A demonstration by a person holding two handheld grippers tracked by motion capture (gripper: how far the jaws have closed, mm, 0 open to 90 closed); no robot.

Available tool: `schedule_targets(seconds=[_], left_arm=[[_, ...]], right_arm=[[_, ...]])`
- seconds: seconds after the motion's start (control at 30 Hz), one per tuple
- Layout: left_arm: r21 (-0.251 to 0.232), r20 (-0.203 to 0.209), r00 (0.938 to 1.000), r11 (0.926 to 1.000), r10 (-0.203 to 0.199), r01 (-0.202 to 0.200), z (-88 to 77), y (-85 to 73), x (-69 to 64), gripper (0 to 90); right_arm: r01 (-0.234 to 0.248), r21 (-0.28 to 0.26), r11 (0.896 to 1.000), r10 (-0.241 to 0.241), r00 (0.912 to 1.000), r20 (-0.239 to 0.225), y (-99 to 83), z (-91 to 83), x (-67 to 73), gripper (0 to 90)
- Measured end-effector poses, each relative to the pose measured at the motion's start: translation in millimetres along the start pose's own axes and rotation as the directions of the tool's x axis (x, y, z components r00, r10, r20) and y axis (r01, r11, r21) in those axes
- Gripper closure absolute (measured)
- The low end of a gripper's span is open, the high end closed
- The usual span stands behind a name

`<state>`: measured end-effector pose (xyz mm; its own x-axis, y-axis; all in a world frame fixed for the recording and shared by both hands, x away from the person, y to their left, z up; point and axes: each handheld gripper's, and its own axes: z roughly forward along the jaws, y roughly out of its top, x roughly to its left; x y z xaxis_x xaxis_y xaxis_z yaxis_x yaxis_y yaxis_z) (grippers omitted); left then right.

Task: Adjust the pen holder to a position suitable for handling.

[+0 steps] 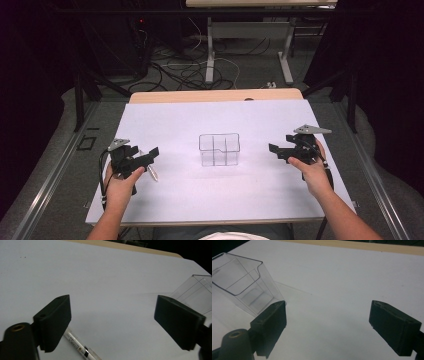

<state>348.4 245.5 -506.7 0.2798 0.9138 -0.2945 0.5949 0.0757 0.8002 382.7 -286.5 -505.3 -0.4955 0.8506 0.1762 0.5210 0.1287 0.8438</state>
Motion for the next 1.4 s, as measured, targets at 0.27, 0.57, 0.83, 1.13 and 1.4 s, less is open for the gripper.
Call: schedule_targets(seconds=[0.27,0.57,0.83,1.13,1.4], left_arm=[[0.036,0.011,0.9983,0.9977,-0.058,0.057,0.5,-1.4,6.7,24.1],[0.057,-0.020,0.9870,0.9854,-0.159,0.160,-1.1,-1.4,10.5,36.4],[0.137,-0.088,0.9630,0.9546,-0.254,0.265,9.0,-1.4,11.9,43.2],[0.233,-0.157,0.9263,0.8986,-0.342,0.372,15.6,1.2,16.6,48.6],[0.238,-0.185,0.8813,0.8504,-0.435,0.469,19.1,-1.6,34.9,54.7]], right_arm=[[0.009,-0.002,1.000,-0.009,0.9963,0.085,-2.9,4.0,-4.1,6.0],[0.002,-0.020,1.000,0.001,0.9896,0.144,-3.9,2.7,-2.0,8.7],[-0.063,0.017,0.998,0.060,0.9882,0.141,-5.0,3.0,-8.1,10.5],[-0.090,0.024,0.996,0.086,0.9873,0.133,-6.6,5.6,-8.4,12.5],[-0.090,0.032,0.995,0.085,0.9882,0.127,-7.4,7.6,-6.0,14.7]])
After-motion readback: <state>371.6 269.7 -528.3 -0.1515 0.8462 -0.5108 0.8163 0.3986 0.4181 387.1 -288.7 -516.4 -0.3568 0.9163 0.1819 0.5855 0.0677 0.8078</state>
